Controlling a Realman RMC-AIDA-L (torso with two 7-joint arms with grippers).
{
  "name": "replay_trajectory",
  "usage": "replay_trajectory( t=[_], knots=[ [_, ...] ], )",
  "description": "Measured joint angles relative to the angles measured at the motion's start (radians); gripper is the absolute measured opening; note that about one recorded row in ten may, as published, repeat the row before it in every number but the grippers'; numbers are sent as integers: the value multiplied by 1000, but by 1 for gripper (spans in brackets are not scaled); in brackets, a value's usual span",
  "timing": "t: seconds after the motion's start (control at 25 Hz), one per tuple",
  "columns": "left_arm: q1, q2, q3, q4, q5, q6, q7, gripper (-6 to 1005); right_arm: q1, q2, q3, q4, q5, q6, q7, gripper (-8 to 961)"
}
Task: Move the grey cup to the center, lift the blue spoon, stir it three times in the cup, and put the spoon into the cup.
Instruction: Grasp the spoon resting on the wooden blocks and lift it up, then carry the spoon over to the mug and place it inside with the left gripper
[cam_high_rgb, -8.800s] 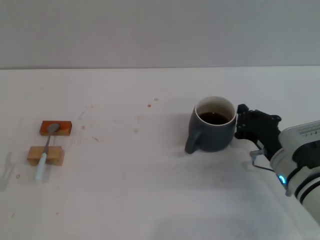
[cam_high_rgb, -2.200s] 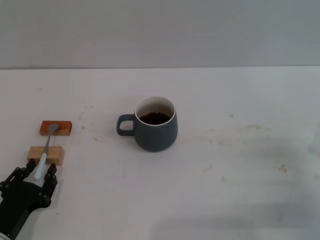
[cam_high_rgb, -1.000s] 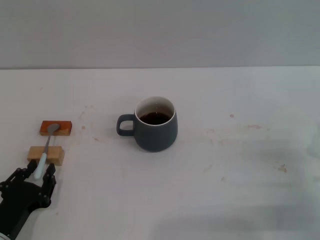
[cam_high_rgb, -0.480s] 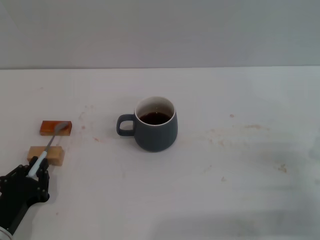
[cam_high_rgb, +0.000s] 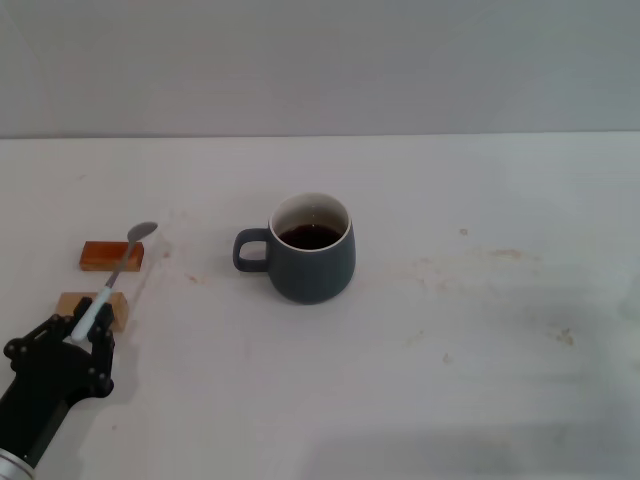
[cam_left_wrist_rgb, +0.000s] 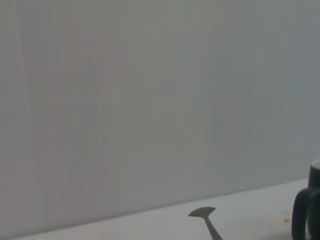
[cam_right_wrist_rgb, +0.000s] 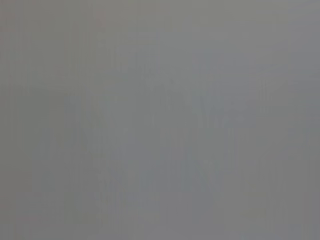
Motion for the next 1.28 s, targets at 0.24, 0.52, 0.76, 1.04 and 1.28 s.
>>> replay_trajectory(
  t=[0.24, 0.52, 0.76, 1.04, 1.28],
  knots=[
    [-2, 31, 4, -51, 27, 4, -10, 172, 0, 0, -2, 10, 0, 0, 0, -2],
    [47, 177, 1, -379, 33, -250, -59, 172, -7, -1, -1, 26, 0, -1, 0, -1],
    [113, 245, -106, -666, 175, -488, -58, 172, -15, -1, -11, 29, 0, -2, 0, -1],
    [156, 289, -163, -896, 240, -677, -57, 172, -27, 1, -16, 41, 0, -3, 0, -1],
    [166, 317, -173, -1035, 242, -822, -46, 172, -43, 0, -16, 45, 4, -22, 0, -1]
  ],
)
